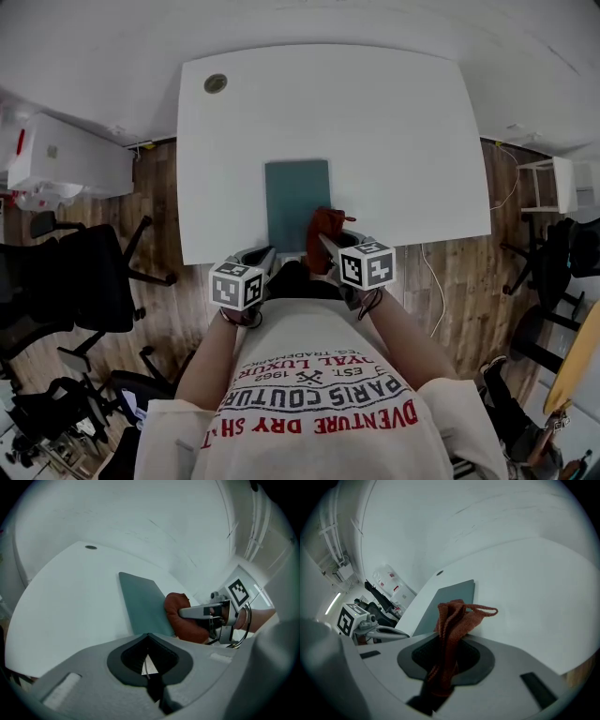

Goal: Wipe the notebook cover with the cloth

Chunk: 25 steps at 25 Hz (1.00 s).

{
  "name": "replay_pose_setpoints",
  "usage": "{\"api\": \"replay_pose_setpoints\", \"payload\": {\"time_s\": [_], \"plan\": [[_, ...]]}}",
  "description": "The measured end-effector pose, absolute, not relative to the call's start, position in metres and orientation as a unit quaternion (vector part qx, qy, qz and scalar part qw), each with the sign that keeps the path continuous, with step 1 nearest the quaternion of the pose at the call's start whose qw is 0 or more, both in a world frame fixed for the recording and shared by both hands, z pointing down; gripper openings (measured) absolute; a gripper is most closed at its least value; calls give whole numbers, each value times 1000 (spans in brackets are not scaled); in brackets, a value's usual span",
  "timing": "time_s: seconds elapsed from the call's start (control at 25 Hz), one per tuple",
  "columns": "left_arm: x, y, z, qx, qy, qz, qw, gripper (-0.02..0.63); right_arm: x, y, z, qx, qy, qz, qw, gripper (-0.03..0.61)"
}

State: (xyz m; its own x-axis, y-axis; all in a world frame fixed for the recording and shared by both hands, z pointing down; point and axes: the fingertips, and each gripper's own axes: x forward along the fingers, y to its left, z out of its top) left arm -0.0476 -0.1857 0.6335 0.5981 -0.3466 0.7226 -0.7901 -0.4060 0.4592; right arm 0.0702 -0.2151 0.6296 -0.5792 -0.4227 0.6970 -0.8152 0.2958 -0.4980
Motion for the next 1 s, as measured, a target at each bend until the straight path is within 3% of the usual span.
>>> {"api": "replay_pose_setpoints", "payload": {"time_s": [0.6, 0.84, 1.0], "plan": [[-39, -188, 631, 789, -373, 267, 409, 9, 154, -209, 628, 469, -733, 432, 235, 81], [-38, -205, 600, 807, -383, 242, 378, 9, 138, -239, 565, 471, -797, 316, 208, 81], [-36, -235, 556, 835, -396, 205, 321, 9, 132, -268, 509, 493, -819, 251, 149, 80]]}}
